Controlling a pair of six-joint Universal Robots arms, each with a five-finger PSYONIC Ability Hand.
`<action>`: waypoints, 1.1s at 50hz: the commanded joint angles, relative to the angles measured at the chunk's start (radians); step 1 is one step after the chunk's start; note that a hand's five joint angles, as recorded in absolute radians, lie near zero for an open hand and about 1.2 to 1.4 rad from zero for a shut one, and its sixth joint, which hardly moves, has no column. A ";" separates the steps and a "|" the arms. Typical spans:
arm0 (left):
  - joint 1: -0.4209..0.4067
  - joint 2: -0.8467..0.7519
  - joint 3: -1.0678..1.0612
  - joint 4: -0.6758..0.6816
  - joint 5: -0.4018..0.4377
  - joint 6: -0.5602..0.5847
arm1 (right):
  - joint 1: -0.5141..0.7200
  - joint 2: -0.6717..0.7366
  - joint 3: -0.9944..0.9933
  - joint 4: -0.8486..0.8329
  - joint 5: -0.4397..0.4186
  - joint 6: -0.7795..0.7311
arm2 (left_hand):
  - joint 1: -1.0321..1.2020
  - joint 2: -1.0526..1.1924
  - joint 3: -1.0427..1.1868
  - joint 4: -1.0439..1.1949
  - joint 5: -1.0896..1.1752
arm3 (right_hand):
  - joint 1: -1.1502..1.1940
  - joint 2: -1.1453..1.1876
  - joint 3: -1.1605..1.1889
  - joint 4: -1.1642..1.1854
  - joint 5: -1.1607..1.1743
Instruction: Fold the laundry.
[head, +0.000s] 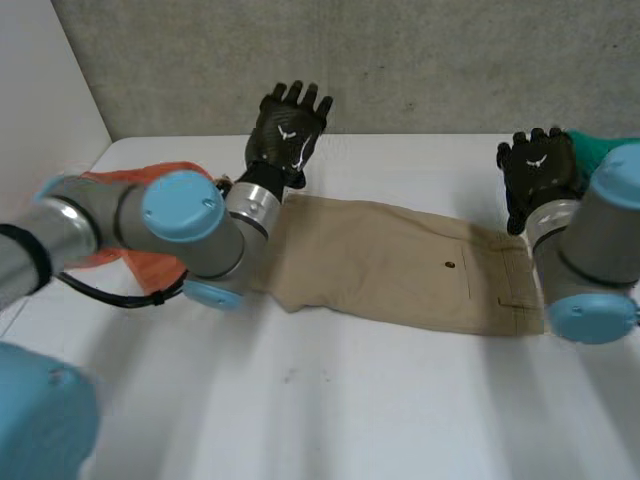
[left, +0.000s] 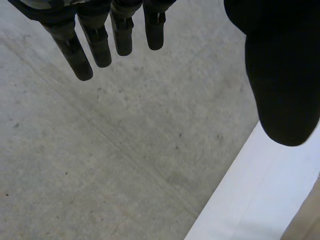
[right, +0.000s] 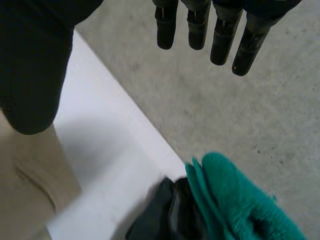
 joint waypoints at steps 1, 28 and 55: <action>-0.007 0.236 -0.276 -0.019 -0.012 -0.082 | -0.069 -0.166 0.084 0.320 -0.183 0.145 | -0.018 -0.031 -0.037 -0.029 -0.047 | -0.028 -0.047 -0.040 -0.064 -0.063; 0.004 0.491 -0.730 -0.068 -0.017 -0.256 | -0.141 -0.023 0.339 0.059 -0.154 0.016 | -0.018 -0.030 -0.036 -0.028 -0.046 | 1.194 1.174 1.181 1.157 1.158; 0.062 0.586 -0.810 -0.075 -0.021 -0.256 | -0.076 -0.234 0.267 0.033 -0.379 -0.579 | -0.018 -0.030 -0.036 -0.028 -0.046 | 1.194 1.174 1.181 1.157 1.158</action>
